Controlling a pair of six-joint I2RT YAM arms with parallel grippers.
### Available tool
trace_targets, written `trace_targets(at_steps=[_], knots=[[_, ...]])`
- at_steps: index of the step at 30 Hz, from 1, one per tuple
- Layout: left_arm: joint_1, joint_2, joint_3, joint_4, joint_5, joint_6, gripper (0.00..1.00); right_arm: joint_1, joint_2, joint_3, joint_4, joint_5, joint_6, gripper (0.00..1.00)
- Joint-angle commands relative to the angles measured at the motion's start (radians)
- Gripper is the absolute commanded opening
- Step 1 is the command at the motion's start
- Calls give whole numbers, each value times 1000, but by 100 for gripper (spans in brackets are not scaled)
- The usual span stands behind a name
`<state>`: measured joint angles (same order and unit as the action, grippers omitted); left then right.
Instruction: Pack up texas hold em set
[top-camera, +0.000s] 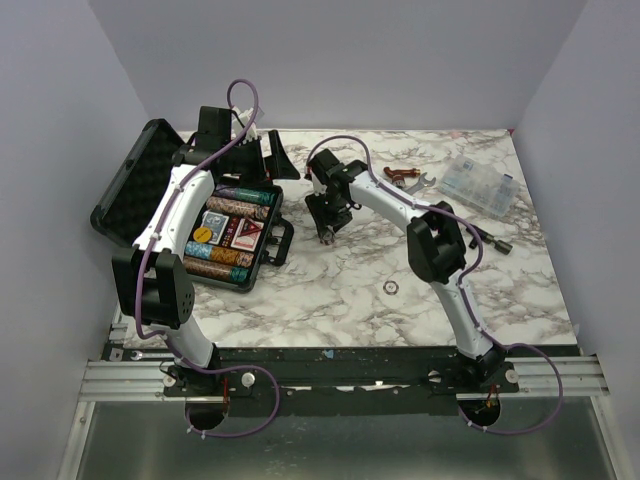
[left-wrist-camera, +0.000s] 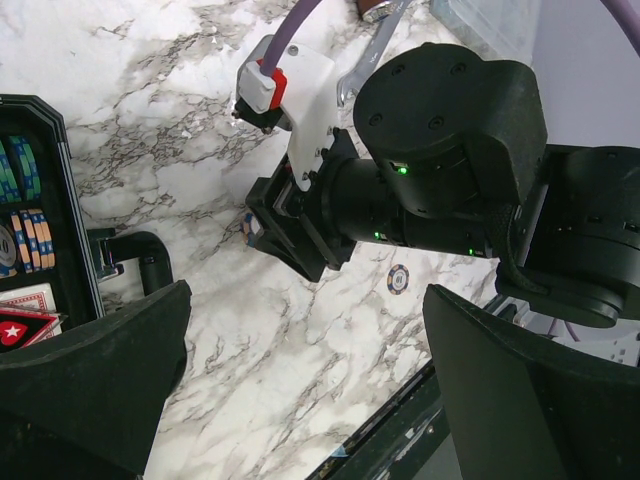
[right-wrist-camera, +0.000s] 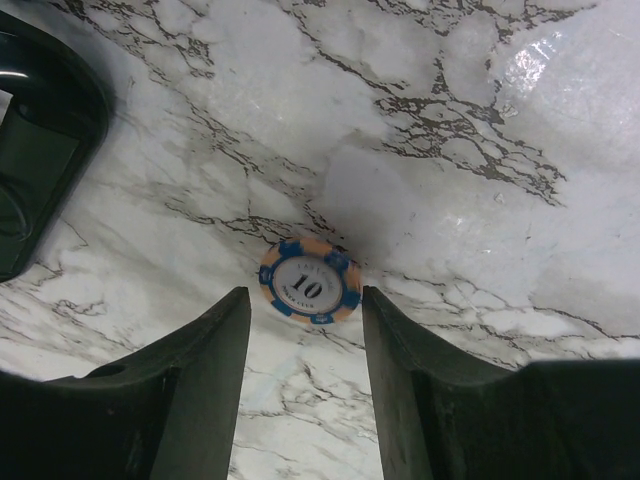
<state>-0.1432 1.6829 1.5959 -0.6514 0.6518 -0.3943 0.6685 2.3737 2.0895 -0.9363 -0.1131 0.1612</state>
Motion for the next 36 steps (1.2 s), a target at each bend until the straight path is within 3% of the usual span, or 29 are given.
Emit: trace_targets(at_steps=[1, 10, 18, 24, 30, 36], knots=[[8, -31, -5, 20, 28, -5, 99, 8, 30, 30, -12, 6, 3, 53], [8, -32, -8, 19, 24, -2, 99, 8, -52, -28, -2, 31, 7, 61], [10, -34, -10, 24, 32, -6, 98, -5, -389, -475, 140, 173, 59, 69], [8, -37, -16, 29, 34, -9, 98, -14, -563, -757, 130, 124, 90, 71], [7, -31, -17, 32, 39, -11, 99, -13, -613, -882, 97, 144, 70, 74], [4, -18, -18, 29, 33, -8, 99, -14, -589, -899, 95, 163, 89, 76]])
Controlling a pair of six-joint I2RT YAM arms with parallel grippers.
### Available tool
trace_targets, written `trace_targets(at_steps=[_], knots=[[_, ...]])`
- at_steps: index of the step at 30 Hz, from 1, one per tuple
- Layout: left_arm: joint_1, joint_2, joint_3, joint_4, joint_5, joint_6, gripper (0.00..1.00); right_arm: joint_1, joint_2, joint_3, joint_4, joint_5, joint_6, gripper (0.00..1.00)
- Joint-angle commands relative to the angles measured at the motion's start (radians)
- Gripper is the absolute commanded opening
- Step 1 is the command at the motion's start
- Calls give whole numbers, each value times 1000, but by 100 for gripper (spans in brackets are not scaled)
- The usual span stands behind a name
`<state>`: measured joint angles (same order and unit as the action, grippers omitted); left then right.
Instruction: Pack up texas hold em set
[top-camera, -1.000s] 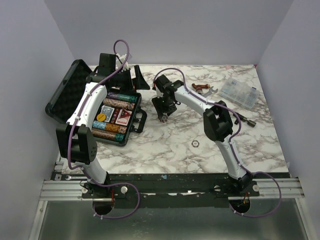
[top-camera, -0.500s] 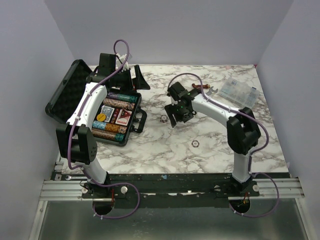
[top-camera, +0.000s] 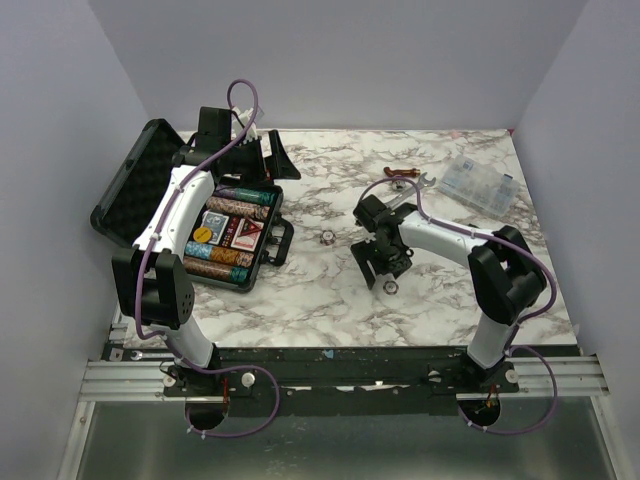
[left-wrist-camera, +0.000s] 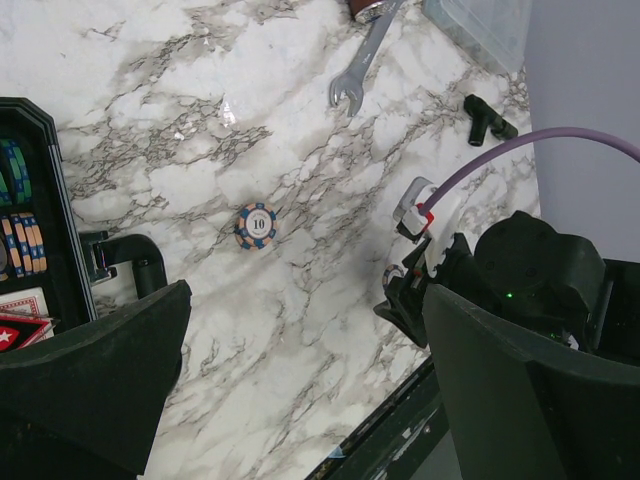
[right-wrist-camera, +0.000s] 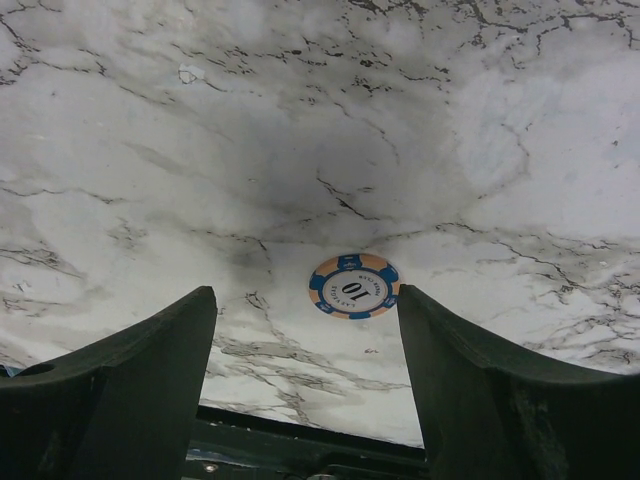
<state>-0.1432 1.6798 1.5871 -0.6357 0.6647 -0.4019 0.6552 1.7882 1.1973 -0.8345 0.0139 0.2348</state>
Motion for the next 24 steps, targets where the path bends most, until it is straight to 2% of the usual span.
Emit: trace_targets(at_steps=[1, 17, 24], knots=[[3, -14, -7, 12, 21, 0, 99, -2, 4, -10, -8, 33, 20, 75], [0, -3, -4, 12, 23, 0, 98, -45, 10, -102, 57, 37, 76, 72], [1, 1, -3, 8, 20, 2, 99, -46, 39, -90, 82, 28, 72, 65]])
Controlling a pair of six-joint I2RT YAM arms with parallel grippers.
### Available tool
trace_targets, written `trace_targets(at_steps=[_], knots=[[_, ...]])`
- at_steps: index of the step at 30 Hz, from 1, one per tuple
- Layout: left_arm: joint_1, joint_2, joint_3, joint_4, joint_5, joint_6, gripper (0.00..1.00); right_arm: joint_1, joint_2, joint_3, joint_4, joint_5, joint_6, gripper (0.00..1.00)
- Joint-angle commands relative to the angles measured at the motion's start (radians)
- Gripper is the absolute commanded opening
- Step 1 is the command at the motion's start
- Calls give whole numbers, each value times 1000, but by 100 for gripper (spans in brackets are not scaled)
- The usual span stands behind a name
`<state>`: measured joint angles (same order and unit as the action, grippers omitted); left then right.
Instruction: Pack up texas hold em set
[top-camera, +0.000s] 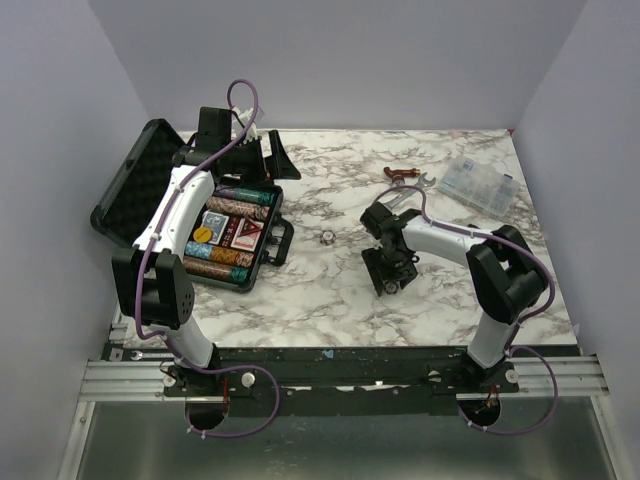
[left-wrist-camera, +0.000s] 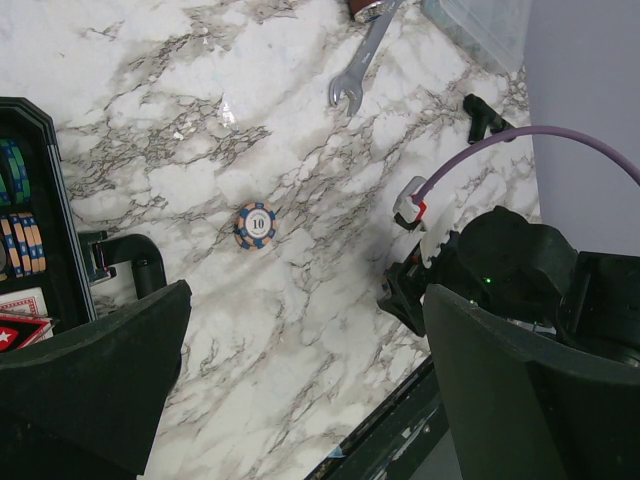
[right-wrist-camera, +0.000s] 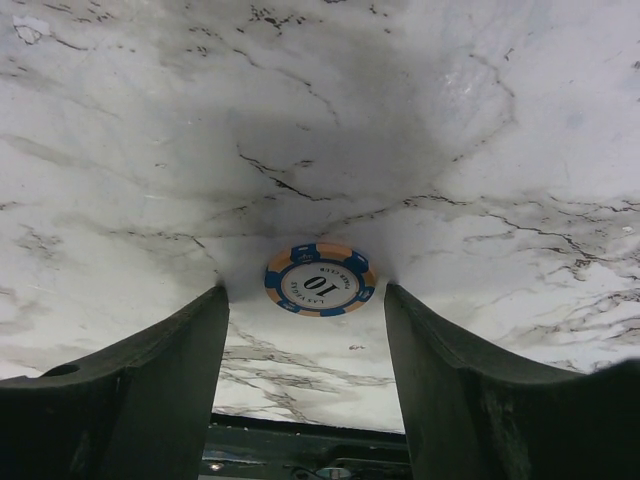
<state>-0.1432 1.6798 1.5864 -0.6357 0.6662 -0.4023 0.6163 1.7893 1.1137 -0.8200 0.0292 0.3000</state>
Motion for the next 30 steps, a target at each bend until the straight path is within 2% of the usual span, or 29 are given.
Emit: trace_targets(at_steps=[1, 20, 30], knots=[[1, 1, -2, 7, 20, 3, 98, -8, 40, -7, 69, 12, 7, 64], [1, -6, 0, 7, 23, 3, 99, -7, 89, 27, 94, 34, -2, 60], [0, -7, 0, 7, 24, 3, 98, -7, 94, 24, 107, 18, -4, 48]])
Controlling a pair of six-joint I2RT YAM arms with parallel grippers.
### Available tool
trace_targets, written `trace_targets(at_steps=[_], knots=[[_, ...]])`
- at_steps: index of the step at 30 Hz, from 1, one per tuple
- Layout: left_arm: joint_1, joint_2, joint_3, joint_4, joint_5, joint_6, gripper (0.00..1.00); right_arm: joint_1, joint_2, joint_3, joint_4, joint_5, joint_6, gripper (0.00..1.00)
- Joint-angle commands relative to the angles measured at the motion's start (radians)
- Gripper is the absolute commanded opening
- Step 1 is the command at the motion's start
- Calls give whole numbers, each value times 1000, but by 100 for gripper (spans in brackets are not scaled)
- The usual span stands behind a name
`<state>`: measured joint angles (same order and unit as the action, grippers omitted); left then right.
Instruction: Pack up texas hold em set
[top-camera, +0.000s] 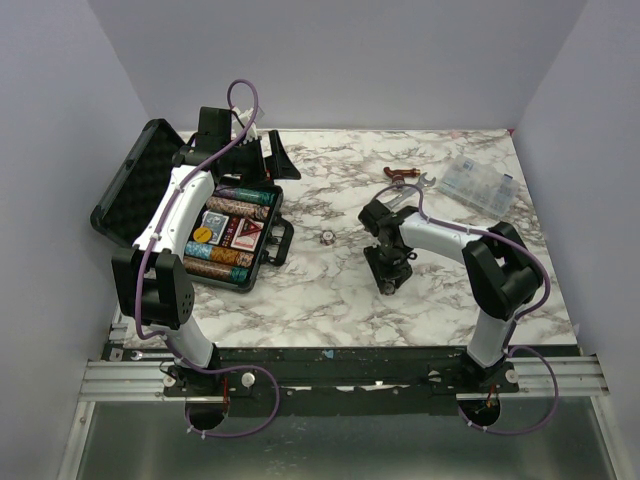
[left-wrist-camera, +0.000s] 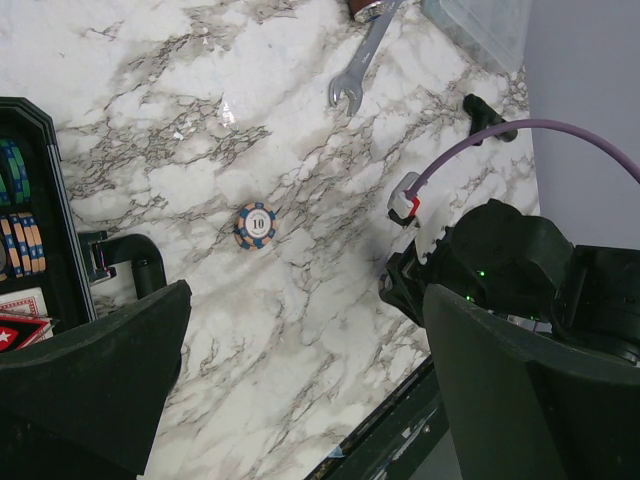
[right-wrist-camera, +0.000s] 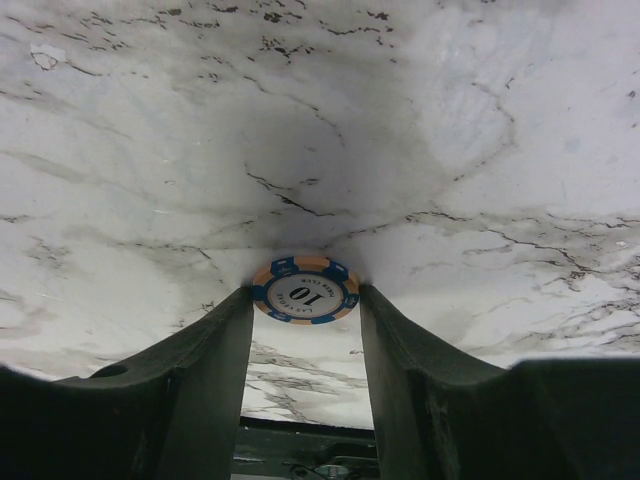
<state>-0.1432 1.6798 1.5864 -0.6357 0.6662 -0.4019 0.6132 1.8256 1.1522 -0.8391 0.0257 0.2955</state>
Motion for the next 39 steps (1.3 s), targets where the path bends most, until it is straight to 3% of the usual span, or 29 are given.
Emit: trace_targets(at_steps=[1, 19, 32, 39], knots=[[1, -7, 0, 7, 22, 3, 99, -3, 58, -16, 126, 18, -2, 46], [1, -9, 1, 4, 17, 6, 99, -4, -18, 114, 109, -53, 17, 31], [1, -17, 4, -3, 9, 12, 98, 2, 221, 489, 163, -177, 79, 31], [2, -25, 4, 2, 16, 8, 99, 16, 354, 643, 129, -167, 85, 31]])
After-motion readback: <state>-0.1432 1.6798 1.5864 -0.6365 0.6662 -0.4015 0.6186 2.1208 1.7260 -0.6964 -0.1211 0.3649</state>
